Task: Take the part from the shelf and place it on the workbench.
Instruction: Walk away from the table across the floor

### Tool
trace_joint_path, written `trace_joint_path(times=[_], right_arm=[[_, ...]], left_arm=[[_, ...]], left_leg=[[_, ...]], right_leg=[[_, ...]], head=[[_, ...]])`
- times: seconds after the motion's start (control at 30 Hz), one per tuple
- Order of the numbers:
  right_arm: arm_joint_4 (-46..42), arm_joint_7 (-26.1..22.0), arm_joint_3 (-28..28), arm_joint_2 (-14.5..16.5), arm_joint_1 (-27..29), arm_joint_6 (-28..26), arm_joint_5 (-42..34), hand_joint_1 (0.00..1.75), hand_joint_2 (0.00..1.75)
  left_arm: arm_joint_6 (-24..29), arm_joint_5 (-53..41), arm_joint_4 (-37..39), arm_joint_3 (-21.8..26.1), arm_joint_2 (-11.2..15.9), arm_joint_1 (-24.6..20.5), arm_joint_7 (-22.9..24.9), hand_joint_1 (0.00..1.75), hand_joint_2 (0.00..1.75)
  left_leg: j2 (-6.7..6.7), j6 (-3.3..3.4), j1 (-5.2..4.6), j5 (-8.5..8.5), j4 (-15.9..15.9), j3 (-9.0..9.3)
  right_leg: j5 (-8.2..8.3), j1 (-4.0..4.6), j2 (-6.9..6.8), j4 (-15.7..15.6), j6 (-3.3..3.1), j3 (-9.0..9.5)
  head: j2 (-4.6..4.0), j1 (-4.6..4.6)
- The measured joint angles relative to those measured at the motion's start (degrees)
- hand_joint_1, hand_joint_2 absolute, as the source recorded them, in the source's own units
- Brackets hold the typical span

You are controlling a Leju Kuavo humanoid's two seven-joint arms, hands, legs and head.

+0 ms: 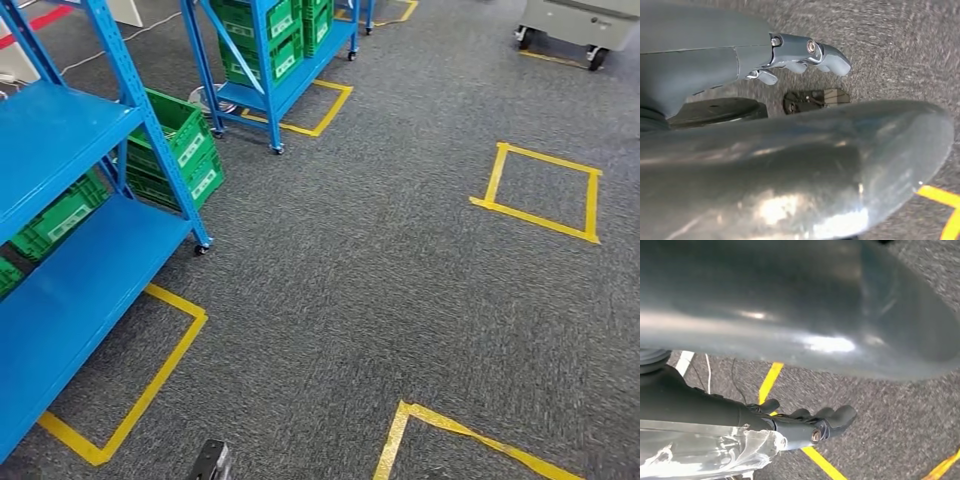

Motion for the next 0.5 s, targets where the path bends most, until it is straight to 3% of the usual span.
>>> trace_joint_path(times=[0.07, 0.13, 0.2, 0.27, 0.3, 0.33, 0.37, 0.43, 0.5], right_arm=[[0.0, 0.0, -1.2, -0.1, -0.1, 0.0, 0.4, 0.0, 0.0], [0.0, -0.1, -1.7, -0.1, -0.2, 0.0, 0.7, 0.0, 0.0], [0.0, -0.5, -1.9, -0.1, -0.2, 0.0, 1.0, 0.0, 0.0], [0.0, -0.8, -2.1, -0.1, -0.1, 0.1, 1.2, 0.0, 0.0], [0.0, -0.9, -2.2, -0.1, 0.0, 0.1, 1.3, 0.0, 0.0], [0.0, -0.9, -2.3, -0.2, 0.1, 0.1, 1.5, 0.0, 0.0], [0.0, -0.9, -2.4, -0.2, 0.0, 0.1, 1.5, 0.0, 0.0], [0.0, -1.0, -2.5, -0.2, -0.2, 0.2, 1.5, 0.0, 0.0], [0.0, -1.0, -2.5, -0.2, -0.3, 0.1, 1.5, 0.0, 0.0]], left_arm=[[-0.3, 0.4, 0.0, 0.5, 0.1, 0.0, 0.0, 0.0, 0.0], [-0.3, 0.4, 0.0, 0.7, 0.2, 0.2, 0.0, 0.0, 0.0], [-0.1, 0.2, 0.0, 0.7, 0.2, 0.2, 0.0, 0.0, 0.0], [0.4, 0.0, 0.0, 0.8, 0.2, 0.1, 0.1, 0.0, 0.0], [0.7, -0.1, 0.0, 0.8, 0.1, 0.1, 0.2, 0.0, 0.0], [0.9, -0.1, 0.0, 0.9, 0.1, 0.1, 0.3, 0.0, 0.0], [1.0, -0.1, 0.0, 0.9, 0.1, 0.1, 0.3, 0.0, 0.0], [1.1, -0.1, 0.0, 1.0, 0.1, 0.2, 0.4, 0.0, 0.0], [0.9, -0.1, 0.0, 1.0, 0.0, 0.1, 0.5, 0.0, 0.0]], left_leg=[[-1.09, -0.81, 0.08, 0.27, 0.0, -0.45], [-1.5, -1.47, 0.26, 0.41, -0.1, -0.77], [0.67, -1.99, 0.11, -1.52, 2.5, -2.1], [3.56, -2.37, 0.01, -5.47, 9.6, -5.48], [4.22, -2.48, 0.04, -7.01, 13.4, -7.25], [4.52, -2.5, 0.06, -7.59, 15.7, -8.33], [4.66, -2.46, 0.07, -7.06, 16.1, -8.4], [5.72, -2.12, -0.04, -3.55, 10.6, -5.23], [9.03, -1.55, -0.51, -0.91, 3.1, -1.11]], right_leg=[[0.05, -0.06, 1.21, -1.7, -0.38, 0.82], [0.38, 0.03, 0.03, -1.8, -1.14, 0.83], [0.62, -0.04, -1.42, -2.1, -1.84, 0.86], [0.6, 0.14, -3.13, -2.2, -2.23, 0.8], [0.56, 0.25, -4.07, -2.2, -2.31, 0.74], [0.53, 0.33, -4.97, -2.2, -2.36, 0.72], [0.5, 0.39, -5.79, -2.2, -2.38, 0.73], [0.4, 0.46, -7.18, -2.2, -2.3, 0.94], [0.15, 0.78, -8.29, -2.1, -1.98, 1.18]], head=[[0.0, 0.01], [0.0, -0.02], [0.0, -0.44], [0.0, -0.86], [0.0, -0.89], [0.0, -0.89], [0.0, -0.89], [0.0, -0.9], [0.0, -0.97]])
